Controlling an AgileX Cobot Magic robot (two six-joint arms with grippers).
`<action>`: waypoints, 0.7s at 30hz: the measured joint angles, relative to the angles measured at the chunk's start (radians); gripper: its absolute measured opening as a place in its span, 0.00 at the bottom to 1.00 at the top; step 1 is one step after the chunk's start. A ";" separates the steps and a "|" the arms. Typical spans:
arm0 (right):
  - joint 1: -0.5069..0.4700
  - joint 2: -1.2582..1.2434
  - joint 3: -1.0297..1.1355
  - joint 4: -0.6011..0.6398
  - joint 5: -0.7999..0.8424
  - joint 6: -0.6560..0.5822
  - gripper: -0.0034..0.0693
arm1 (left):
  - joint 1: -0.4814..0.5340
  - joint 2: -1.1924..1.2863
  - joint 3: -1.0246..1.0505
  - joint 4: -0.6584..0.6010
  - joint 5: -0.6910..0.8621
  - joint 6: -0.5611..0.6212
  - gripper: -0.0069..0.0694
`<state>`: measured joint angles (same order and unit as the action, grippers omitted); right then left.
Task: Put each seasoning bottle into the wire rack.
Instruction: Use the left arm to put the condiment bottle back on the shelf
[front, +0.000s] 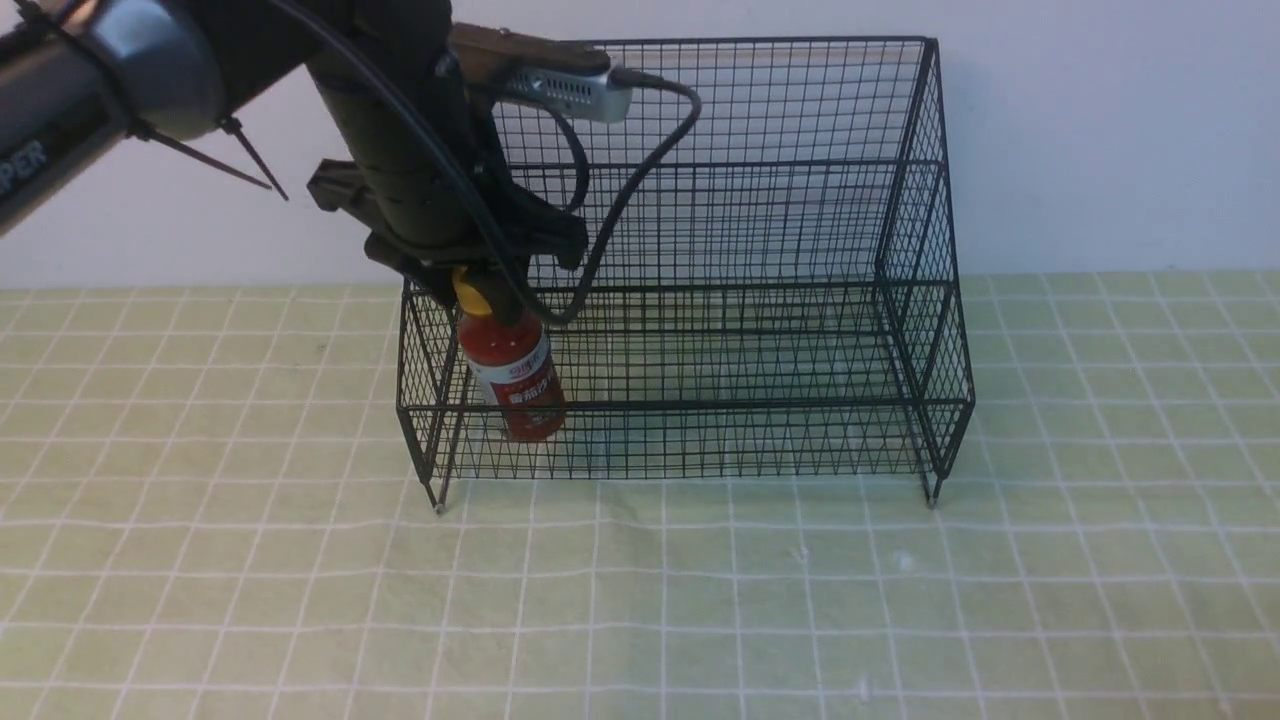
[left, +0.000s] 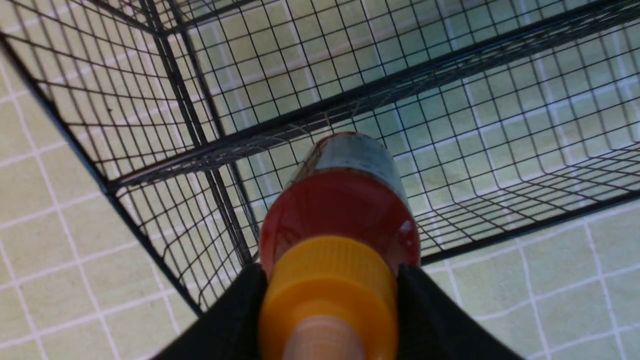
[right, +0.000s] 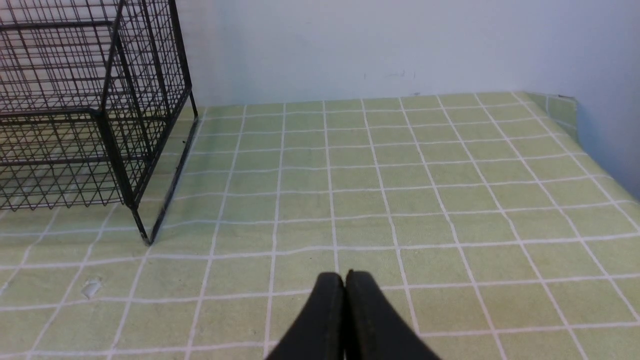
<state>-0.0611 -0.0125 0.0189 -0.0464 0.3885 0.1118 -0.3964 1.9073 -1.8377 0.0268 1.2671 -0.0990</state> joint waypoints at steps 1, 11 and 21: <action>0.000 0.000 0.000 0.000 0.000 0.000 0.03 | 0.000 0.010 0.000 0.000 -0.006 0.000 0.47; 0.000 0.000 0.000 0.000 0.000 0.000 0.03 | 0.000 0.052 -0.001 0.000 -0.025 0.004 0.55; 0.000 0.000 0.000 0.000 0.000 0.000 0.03 | 0.000 -0.004 -0.010 0.000 -0.025 0.011 0.68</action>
<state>-0.0611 -0.0125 0.0189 -0.0464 0.3885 0.1118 -0.3964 1.9029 -1.8478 0.0268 1.2422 -0.0881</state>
